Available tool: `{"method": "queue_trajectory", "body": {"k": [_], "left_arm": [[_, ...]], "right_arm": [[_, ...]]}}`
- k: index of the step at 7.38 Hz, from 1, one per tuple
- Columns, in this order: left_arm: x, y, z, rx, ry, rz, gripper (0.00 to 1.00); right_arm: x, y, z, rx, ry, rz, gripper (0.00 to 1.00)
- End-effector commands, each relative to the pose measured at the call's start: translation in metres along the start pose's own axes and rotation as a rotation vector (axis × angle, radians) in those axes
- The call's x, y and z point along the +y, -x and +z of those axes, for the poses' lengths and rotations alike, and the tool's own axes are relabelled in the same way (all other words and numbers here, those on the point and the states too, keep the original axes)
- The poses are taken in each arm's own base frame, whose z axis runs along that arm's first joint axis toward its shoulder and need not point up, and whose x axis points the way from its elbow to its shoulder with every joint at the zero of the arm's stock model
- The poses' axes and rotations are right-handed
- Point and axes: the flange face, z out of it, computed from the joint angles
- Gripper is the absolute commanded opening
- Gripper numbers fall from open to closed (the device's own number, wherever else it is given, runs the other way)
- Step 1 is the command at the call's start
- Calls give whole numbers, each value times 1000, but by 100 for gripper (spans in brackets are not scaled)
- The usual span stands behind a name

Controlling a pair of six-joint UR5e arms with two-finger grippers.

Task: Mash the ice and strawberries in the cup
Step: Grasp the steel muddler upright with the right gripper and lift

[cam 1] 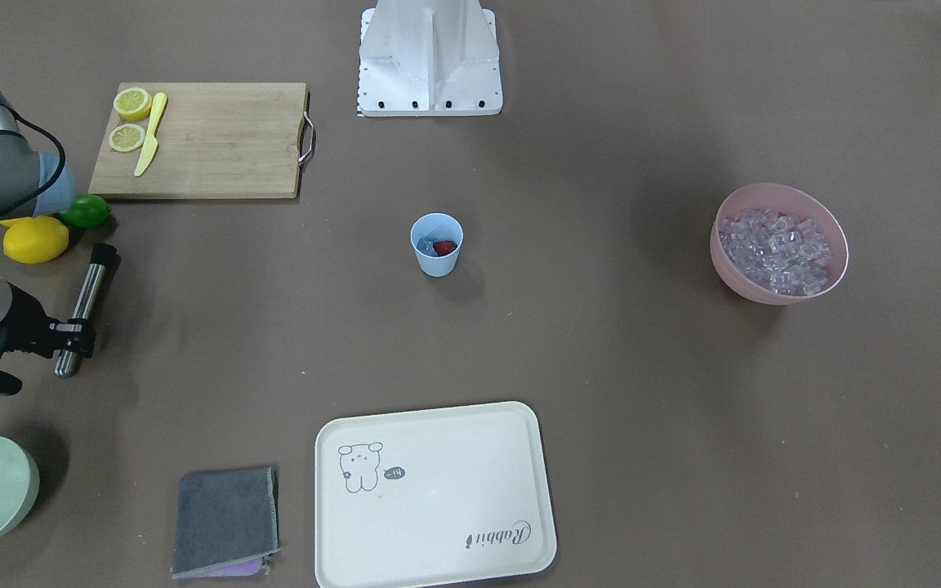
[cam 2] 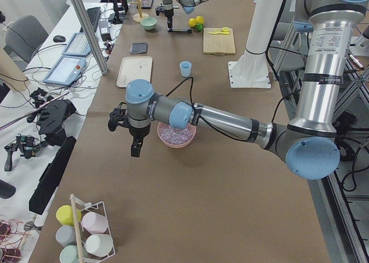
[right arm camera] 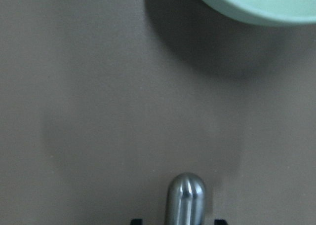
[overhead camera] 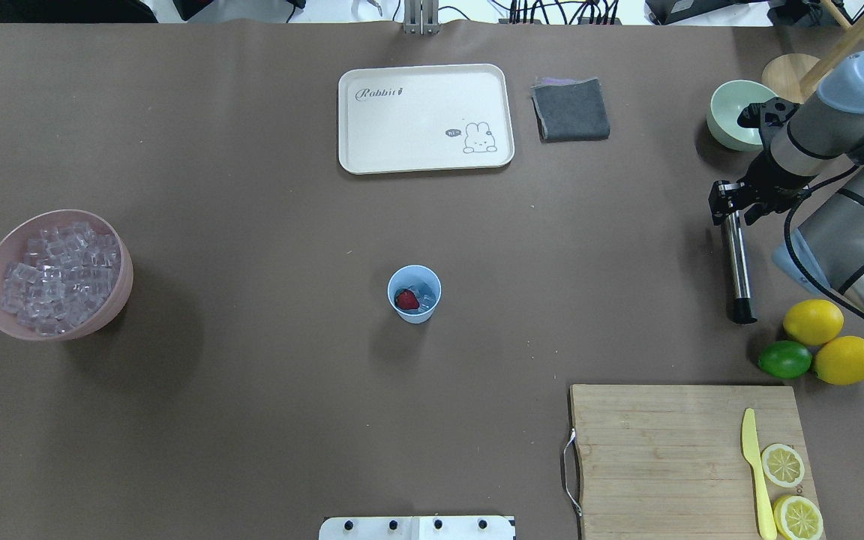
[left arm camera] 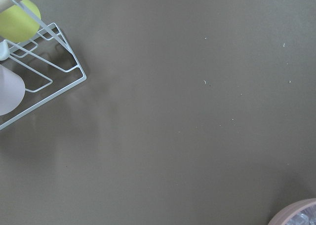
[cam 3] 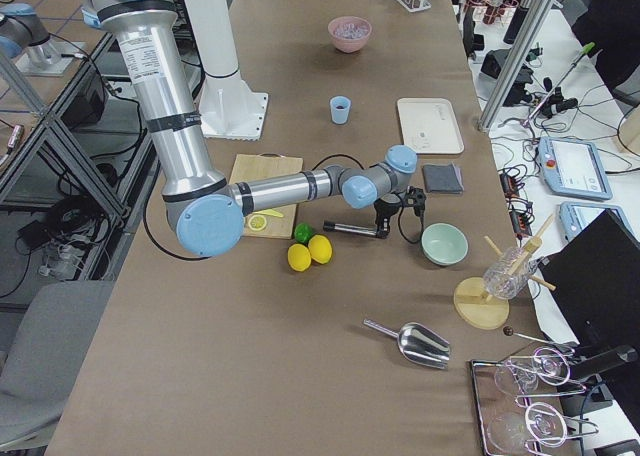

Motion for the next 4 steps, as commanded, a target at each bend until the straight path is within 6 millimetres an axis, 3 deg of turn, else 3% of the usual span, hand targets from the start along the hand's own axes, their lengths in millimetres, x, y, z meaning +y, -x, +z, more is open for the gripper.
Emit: {"method": "queue_trajectory", "body": {"k": [1, 2, 3, 4], "left_arm": [[-2, -1, -3, 2, -5, 0, 97], [-1, 0, -1, 0, -1, -2, 97], [-1, -1, -2, 0, -3, 0, 97], [0, 0, -2, 0, -3, -1, 97]], "right_arm": [[-1, -9, 10, 9, 20, 13, 46], [0, -8, 11, 0, 31, 15, 34], [0, -7, 14, -15, 49, 17, 0], [-5, 2, 11, -30, 53, 14, 0]]}}
